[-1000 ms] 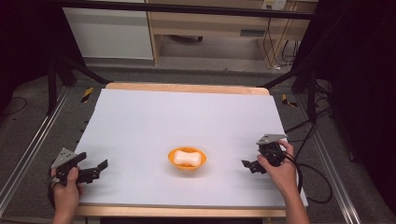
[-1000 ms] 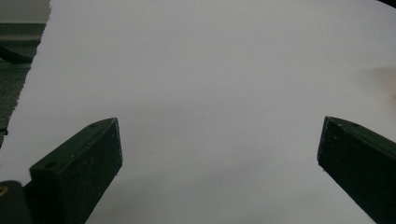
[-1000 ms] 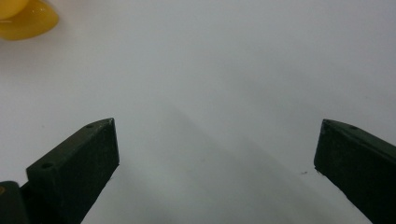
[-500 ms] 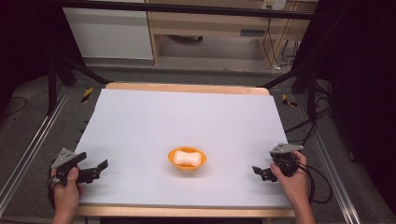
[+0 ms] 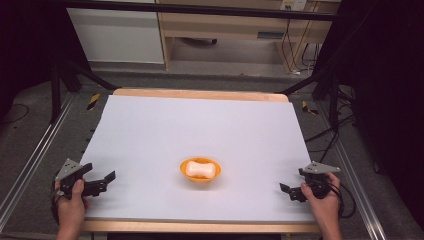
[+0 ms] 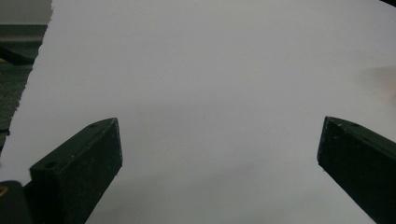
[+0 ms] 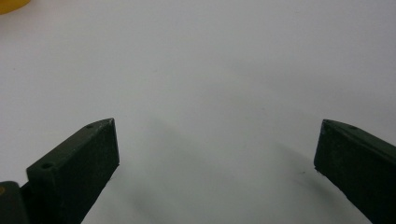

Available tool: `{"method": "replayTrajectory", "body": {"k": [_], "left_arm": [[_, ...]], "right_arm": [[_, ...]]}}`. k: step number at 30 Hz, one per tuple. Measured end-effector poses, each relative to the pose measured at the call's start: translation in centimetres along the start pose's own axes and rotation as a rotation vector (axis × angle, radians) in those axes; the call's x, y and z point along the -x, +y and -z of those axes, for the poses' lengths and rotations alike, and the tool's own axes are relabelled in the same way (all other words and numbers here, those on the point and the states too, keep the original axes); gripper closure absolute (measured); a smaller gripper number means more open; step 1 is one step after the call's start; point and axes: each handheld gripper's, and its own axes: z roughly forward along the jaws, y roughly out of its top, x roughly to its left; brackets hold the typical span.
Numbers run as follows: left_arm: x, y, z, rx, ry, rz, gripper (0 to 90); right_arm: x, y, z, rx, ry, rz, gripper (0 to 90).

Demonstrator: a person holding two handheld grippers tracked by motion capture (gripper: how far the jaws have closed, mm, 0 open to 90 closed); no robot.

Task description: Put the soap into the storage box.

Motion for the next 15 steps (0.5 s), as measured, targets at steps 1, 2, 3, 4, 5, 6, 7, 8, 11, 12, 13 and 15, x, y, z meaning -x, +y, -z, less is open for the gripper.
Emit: {"method": "replayTrajectory", "body": {"k": [1,2,3,4,5,6,7,8,11,12,13,15], "left_arm": [[0.0,0.0,0.0,0.000,0.000,0.001,0.0],[0.0,0.0,0.0,0.000,-0.001,0.003,0.0],[0.0,0.0,0.0,0.000,-0.002,0.007,0.0],[0.0,0.0,0.0,0.000,-0.002,0.007,0.0],[0.0,0.0,0.0,0.001,-0.002,0.007,0.0],[0.0,0.0,0.0,0.001,-0.003,0.007,0.0],[0.0,0.0,0.0,0.000,-0.003,0.008,0.0],[0.0,0.0,0.0,0.000,-0.003,0.008,0.0],[0.0,0.0,0.0,-0.004,-0.004,0.007,0.0],[0.0,0.0,-0.1,-0.004,-0.004,0.007,0.0],[0.0,0.0,0.0,-0.003,-0.003,0.007,0.0],[0.0,0.0,0.0,-0.002,-0.004,0.008,0.0]], "right_arm": [[0.1,-0.2,0.2,0.004,-0.004,-0.005,0.6],[0.3,-0.4,0.3,0.011,-0.011,-0.005,0.6],[0.5,-0.5,0.4,0.018,-0.016,0.002,0.6],[0.6,-0.8,0.7,0.025,-0.010,-0.019,0.6],[0.7,-0.9,0.8,0.033,-0.019,-0.010,0.6],[0.7,-1.1,1.1,0.045,-0.019,-0.021,0.6],[0.8,-1.2,1.2,0.054,-0.018,-0.025,0.6],[0.8,-1.3,1.4,0.064,-0.014,-0.035,0.6],[0.9,-1.6,1.5,0.103,-0.005,-0.054,0.8],[0.9,-1.7,1.6,0.111,-0.006,-0.055,1.0],[0.9,-1.7,1.6,0.117,-0.010,-0.058,1.2],[0.9,-1.9,1.7,0.130,-0.015,-0.059,1.7]]}}
